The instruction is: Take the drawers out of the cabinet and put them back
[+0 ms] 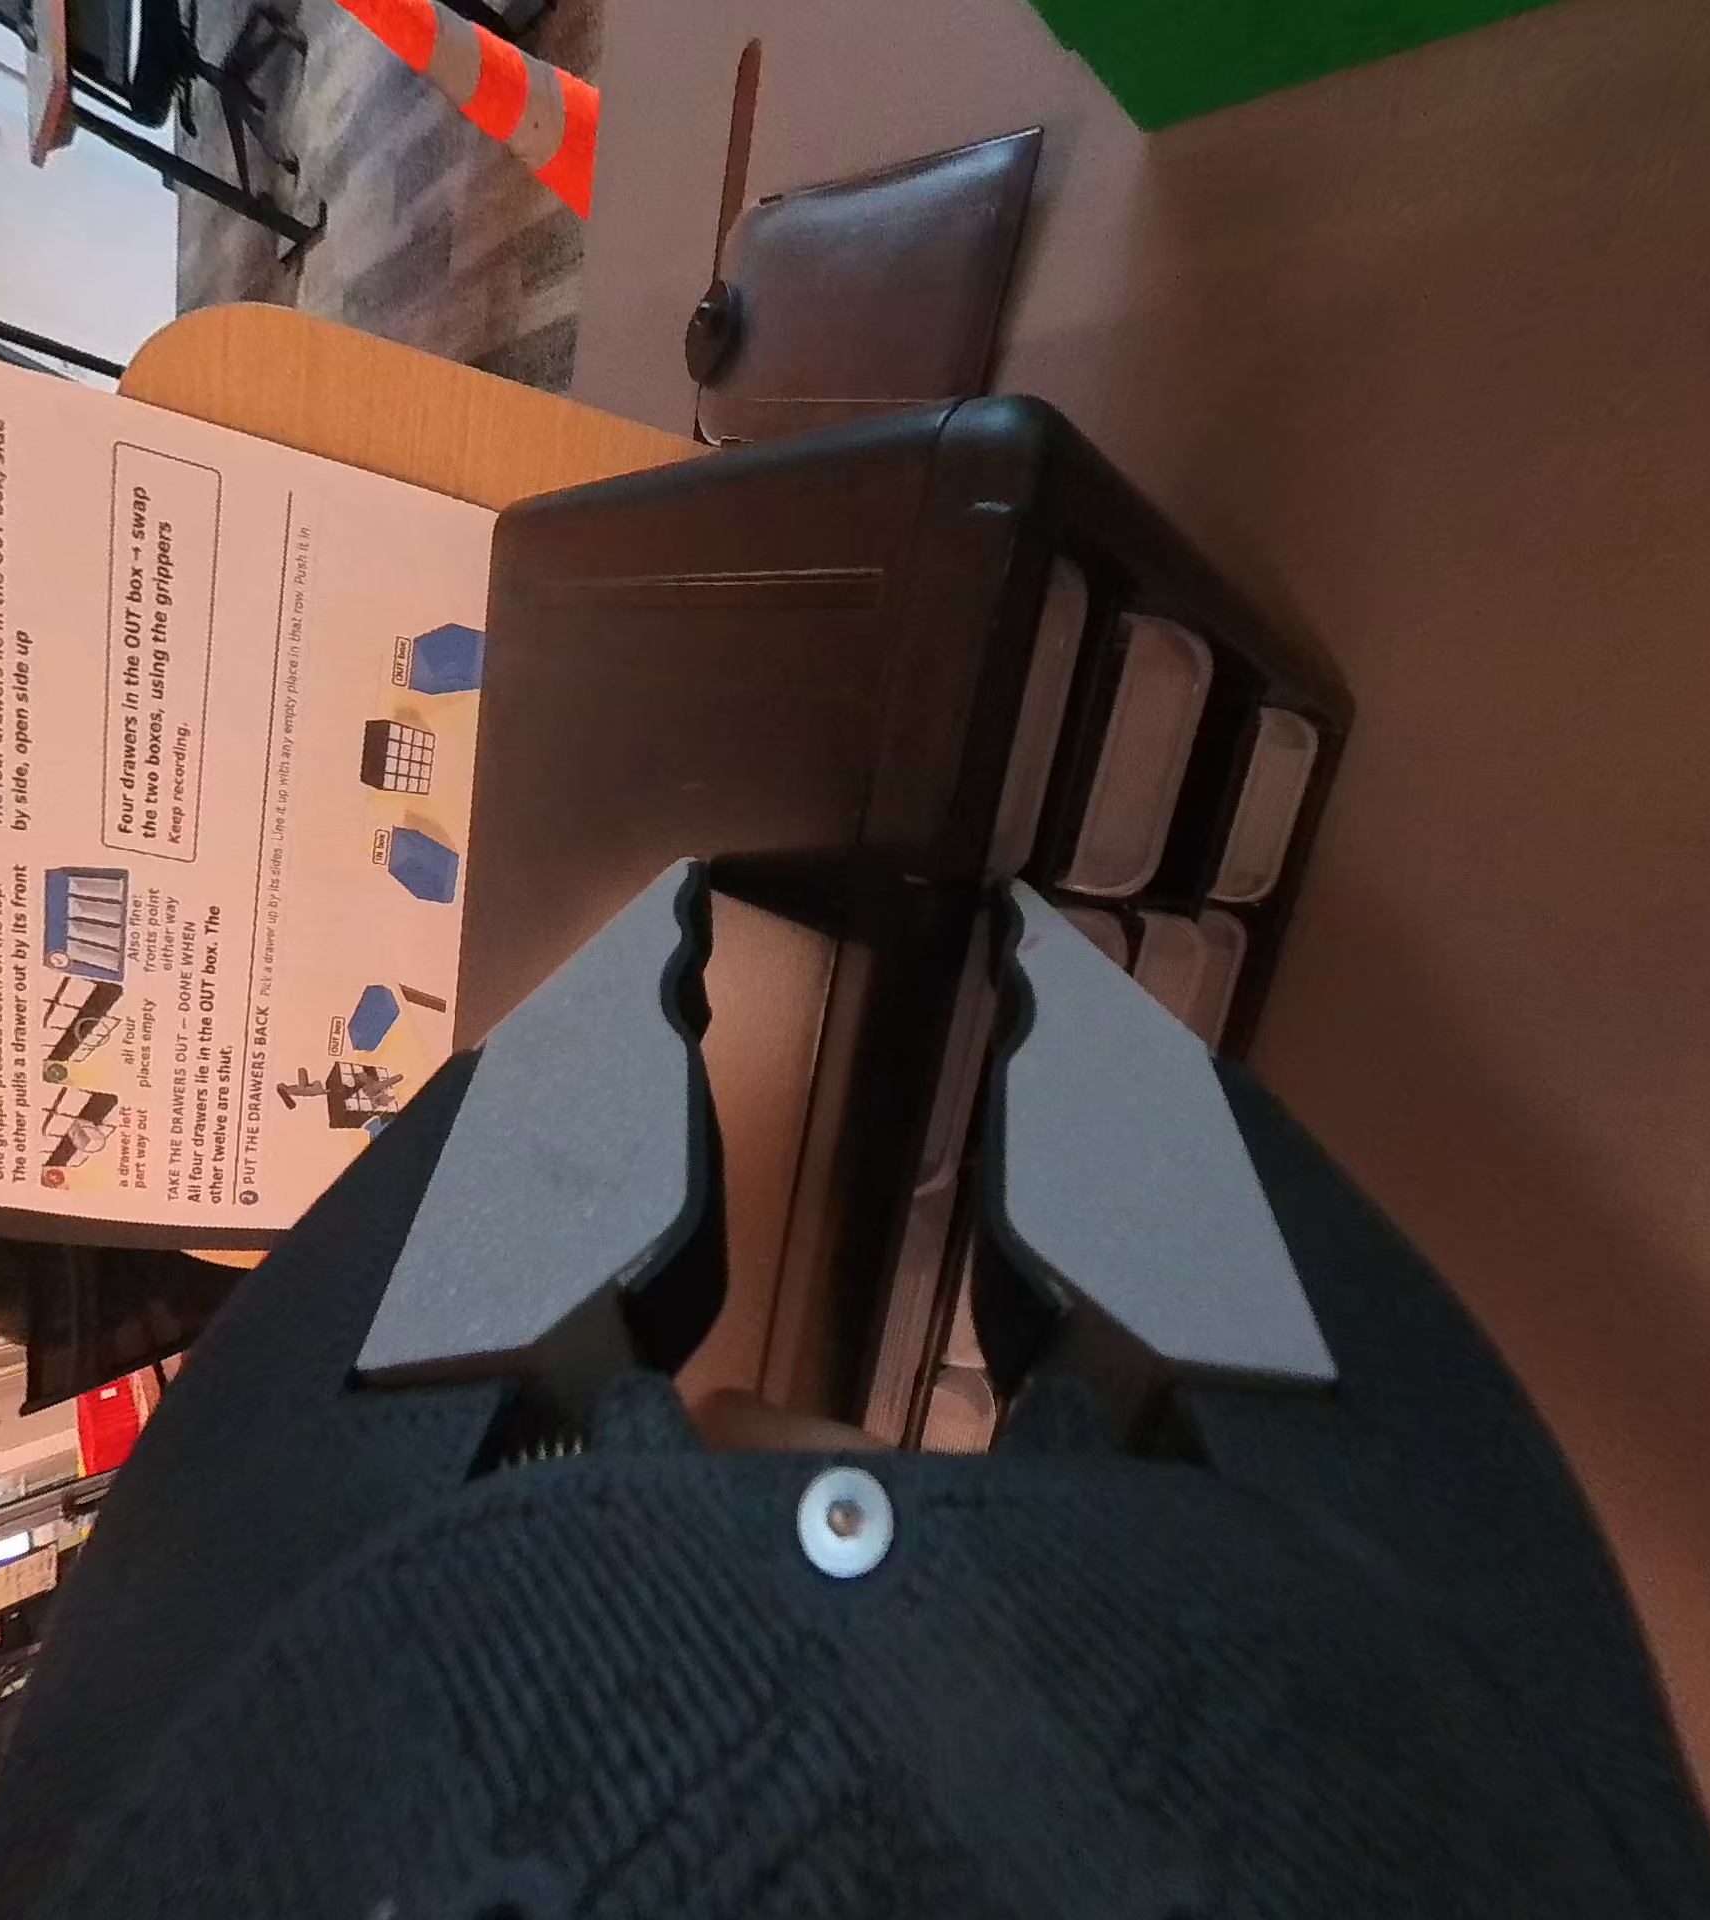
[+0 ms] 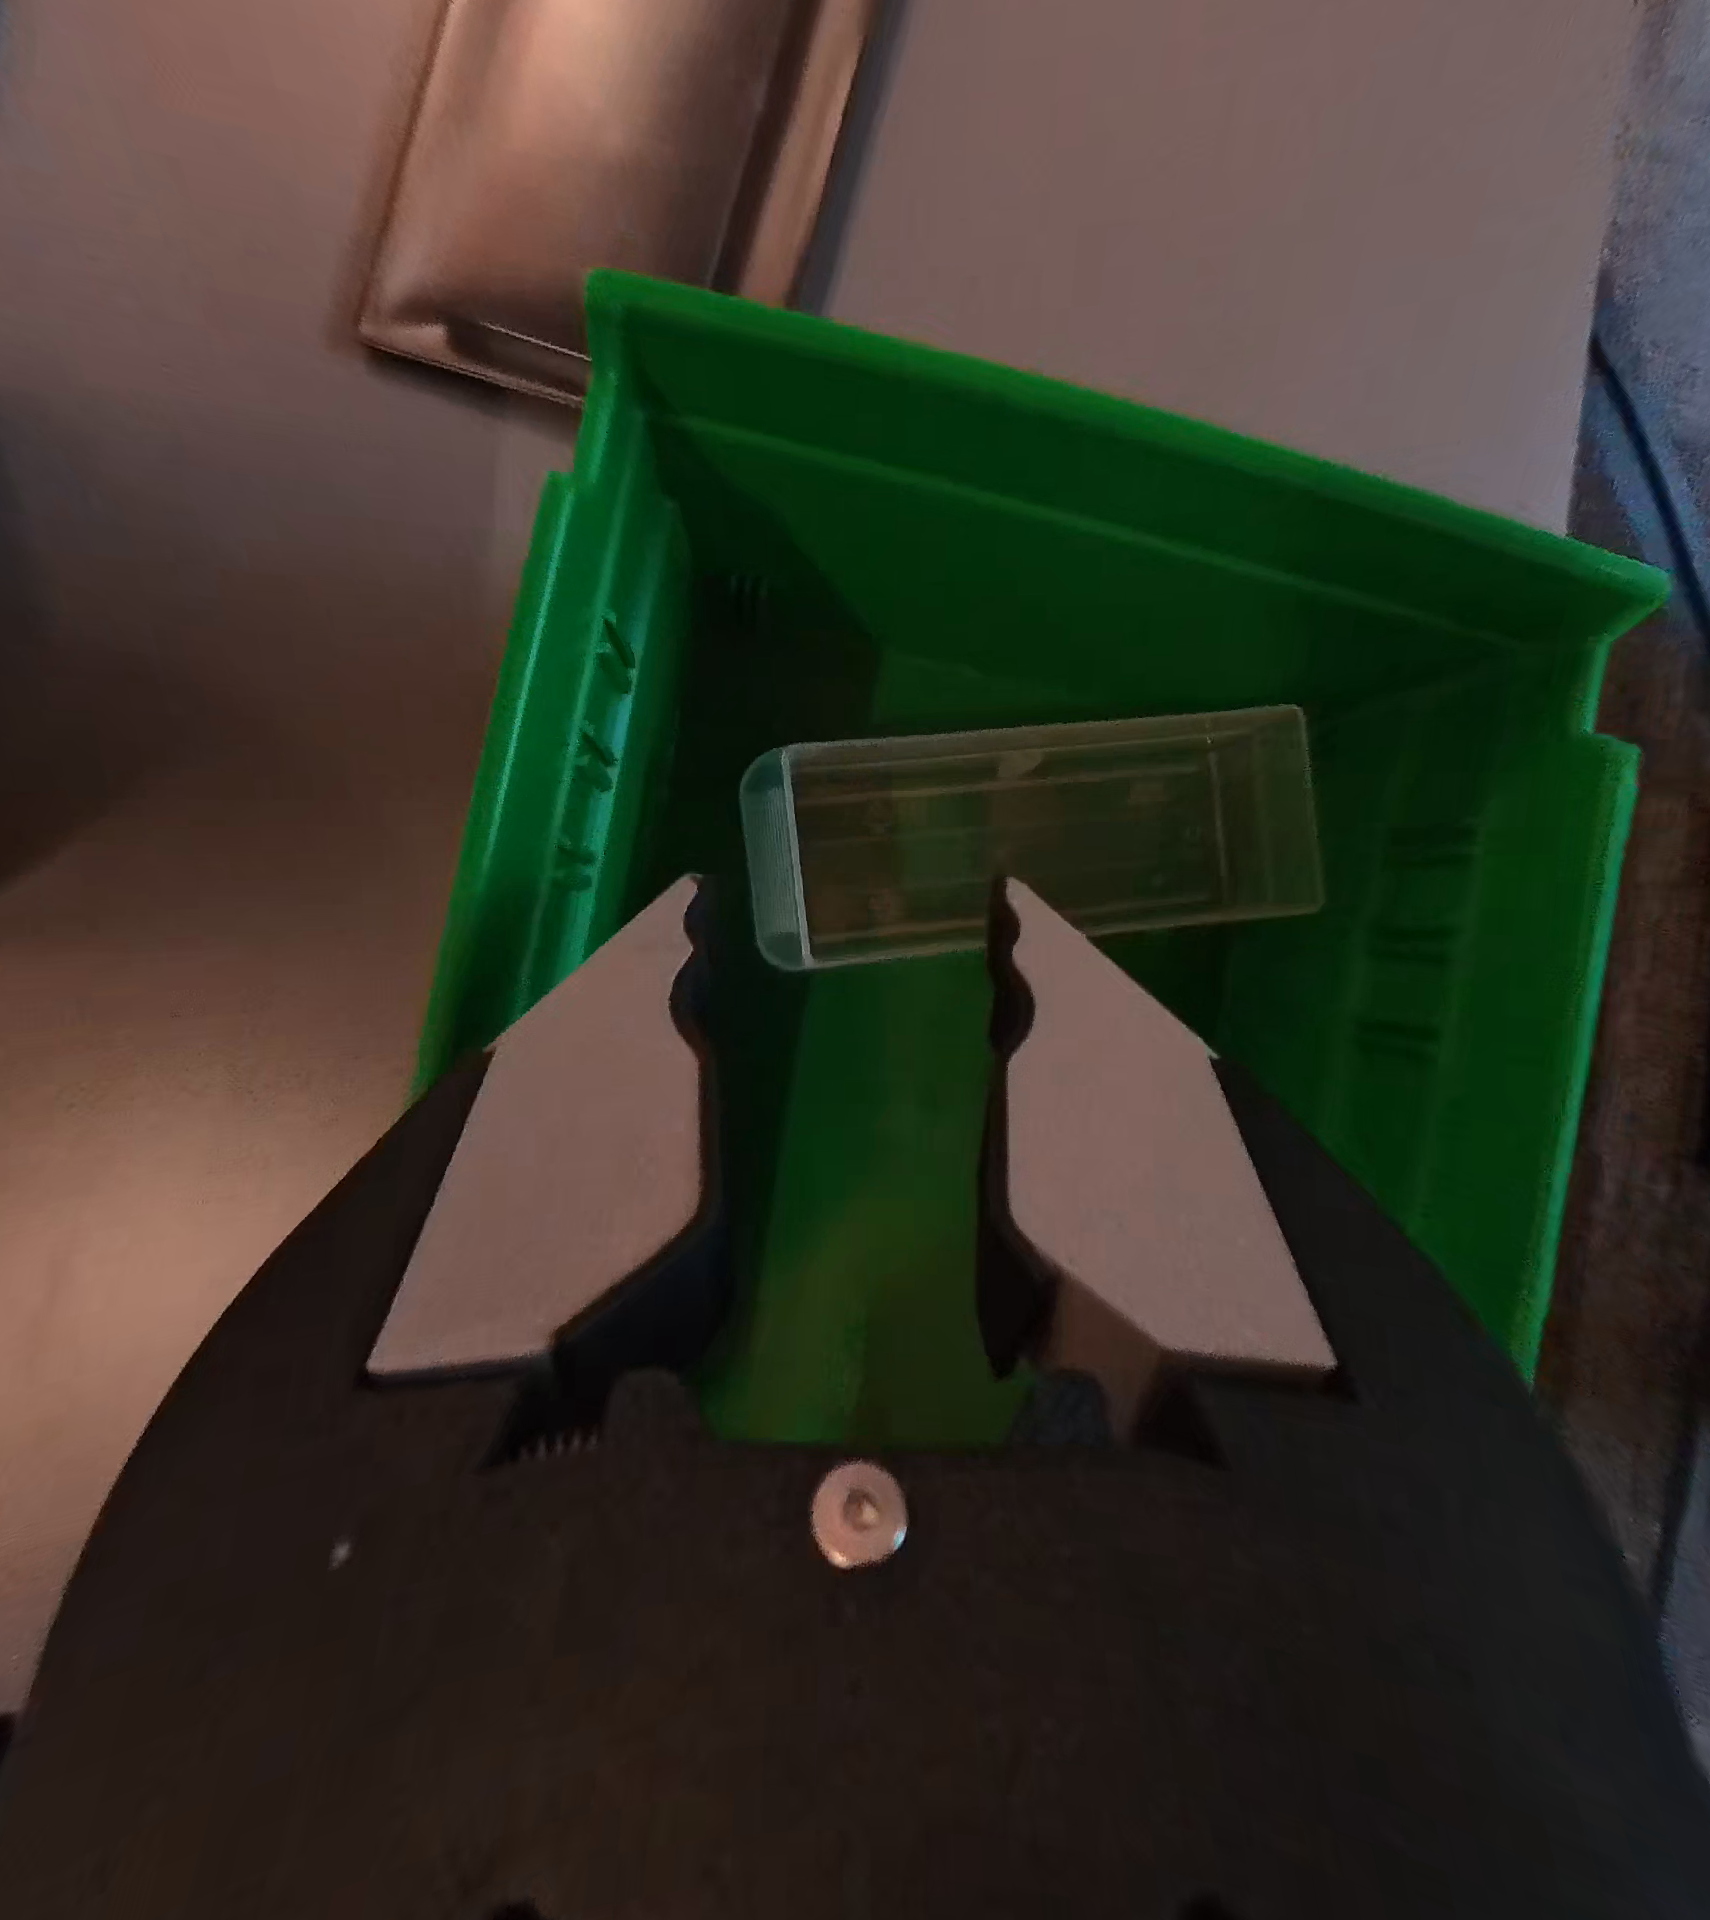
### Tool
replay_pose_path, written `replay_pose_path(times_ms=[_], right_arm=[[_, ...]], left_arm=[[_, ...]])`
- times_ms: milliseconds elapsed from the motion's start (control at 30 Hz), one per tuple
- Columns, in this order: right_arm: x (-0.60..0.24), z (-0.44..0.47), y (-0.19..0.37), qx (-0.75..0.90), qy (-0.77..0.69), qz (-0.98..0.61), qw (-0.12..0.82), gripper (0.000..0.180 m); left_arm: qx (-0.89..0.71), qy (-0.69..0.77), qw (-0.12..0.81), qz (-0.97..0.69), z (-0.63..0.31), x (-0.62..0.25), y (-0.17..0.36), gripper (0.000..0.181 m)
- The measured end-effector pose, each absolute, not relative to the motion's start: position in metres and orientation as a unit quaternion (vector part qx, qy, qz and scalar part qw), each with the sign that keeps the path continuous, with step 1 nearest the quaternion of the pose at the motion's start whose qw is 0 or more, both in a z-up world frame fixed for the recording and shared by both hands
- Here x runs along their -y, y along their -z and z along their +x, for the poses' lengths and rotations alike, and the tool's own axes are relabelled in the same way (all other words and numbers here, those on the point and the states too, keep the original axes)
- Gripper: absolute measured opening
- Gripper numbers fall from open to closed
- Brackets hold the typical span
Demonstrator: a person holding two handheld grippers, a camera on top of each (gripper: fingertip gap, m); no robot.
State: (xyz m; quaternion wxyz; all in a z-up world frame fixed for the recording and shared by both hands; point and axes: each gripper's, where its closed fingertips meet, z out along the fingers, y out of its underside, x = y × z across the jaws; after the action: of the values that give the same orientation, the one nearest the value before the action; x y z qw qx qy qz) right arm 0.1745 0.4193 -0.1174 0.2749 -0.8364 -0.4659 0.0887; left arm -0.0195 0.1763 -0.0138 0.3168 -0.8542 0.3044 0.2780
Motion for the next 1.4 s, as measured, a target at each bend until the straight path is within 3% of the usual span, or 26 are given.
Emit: replay_pose_path(times_ms=[267,500,700,867,1133,1267,1400], right_arm=[[-0.358,0.179,0.051,0.518,-0.154,-0.761,0.360,0.042],[-0.290,0.186,0.039,0.577,-0.164,-0.700,0.389,0.043],[-0.276,0.190,0.056,0.617,-0.139,-0.658,0.408,0.037],[-0.235,0.157,0.062,0.645,-0.220,-0.624,0.383,0.041],[-0.128,0.062,0.091,0.741,-0.253,-0.513,0.352,0.049],[-0.095,0.016,0.133,0.702,-0.313,-0.572,0.286,0.044],[-0.093,-0.016,0.136,0.584,-0.420,-0.643,0.262,0.035]], left_arm=[[-0.302,-0.284,0.319,-0.852,-0.019,-0.176,0.014,0.052],[-0.321,-0.261,0.326,-0.850,-0.017,-0.151,0.000,0.040],[-0.320,-0.264,0.268,-0.870,-0.052,-0.106,-0.007,0.032],[-0.274,-0.210,0.275,-0.897,-0.077,-0.100,0.009,0.051],[-0.293,-0.248,0.226,-0.895,-0.079,-0.099,0.011,0.052],[-0.318,-0.302,0.185,-0.879,-0.082,-0.098,0.014,0.052],[-0.321,-0.314,0.162,-0.879,-0.082,-0.098,0.014,0.052]])
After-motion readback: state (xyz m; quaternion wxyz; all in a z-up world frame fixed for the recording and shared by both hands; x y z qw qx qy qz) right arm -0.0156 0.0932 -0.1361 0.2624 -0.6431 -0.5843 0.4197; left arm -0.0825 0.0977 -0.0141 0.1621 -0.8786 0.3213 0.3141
